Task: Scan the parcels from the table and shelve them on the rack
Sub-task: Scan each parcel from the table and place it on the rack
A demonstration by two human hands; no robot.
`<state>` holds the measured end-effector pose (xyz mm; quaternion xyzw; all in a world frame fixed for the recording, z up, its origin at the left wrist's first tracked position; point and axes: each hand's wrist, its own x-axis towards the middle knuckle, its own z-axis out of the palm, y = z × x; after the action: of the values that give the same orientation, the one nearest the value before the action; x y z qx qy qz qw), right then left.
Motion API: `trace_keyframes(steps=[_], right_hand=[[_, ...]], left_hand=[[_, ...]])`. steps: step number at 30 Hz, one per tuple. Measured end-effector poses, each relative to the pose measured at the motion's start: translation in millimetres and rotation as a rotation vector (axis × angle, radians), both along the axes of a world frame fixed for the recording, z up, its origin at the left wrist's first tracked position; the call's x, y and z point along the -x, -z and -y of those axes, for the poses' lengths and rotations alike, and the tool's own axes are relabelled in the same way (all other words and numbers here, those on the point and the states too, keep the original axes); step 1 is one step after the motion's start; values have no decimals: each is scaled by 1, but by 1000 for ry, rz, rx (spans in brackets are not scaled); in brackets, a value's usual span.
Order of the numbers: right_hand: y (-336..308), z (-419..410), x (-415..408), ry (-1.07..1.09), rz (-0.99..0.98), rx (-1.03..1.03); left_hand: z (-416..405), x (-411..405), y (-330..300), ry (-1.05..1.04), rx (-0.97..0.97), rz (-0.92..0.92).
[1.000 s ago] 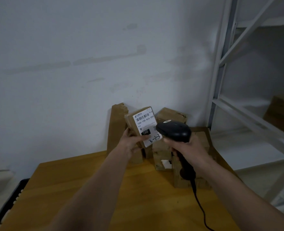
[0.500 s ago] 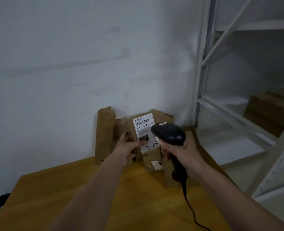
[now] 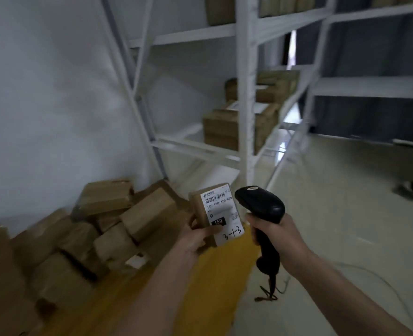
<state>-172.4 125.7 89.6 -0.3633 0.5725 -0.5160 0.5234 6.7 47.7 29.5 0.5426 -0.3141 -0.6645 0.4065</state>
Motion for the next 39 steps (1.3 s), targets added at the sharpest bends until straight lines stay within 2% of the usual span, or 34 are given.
trace_keyframes(steps=[5, 10, 21, 28, 33, 39], right_hand=[[-3, -30, 73, 207, -12, 13], [-15, -37, 141, 287, -7, 66], [-42, -8, 307, 229, -25, 144], [-48, 24, 370, 205, 41, 156], [-55, 57, 401, 195, 126, 183], [-56, 119, 438, 205, 135, 199]], left_hand=[[4, 81, 2, 175, -7, 20], [12, 159, -9, 251, 9, 53], [36, 329, -43, 177, 35, 94], [55, 384, -55, 121, 97, 93], [93, 412, -67, 70, 155, 130], [154, 446, -76, 90, 165, 168]])
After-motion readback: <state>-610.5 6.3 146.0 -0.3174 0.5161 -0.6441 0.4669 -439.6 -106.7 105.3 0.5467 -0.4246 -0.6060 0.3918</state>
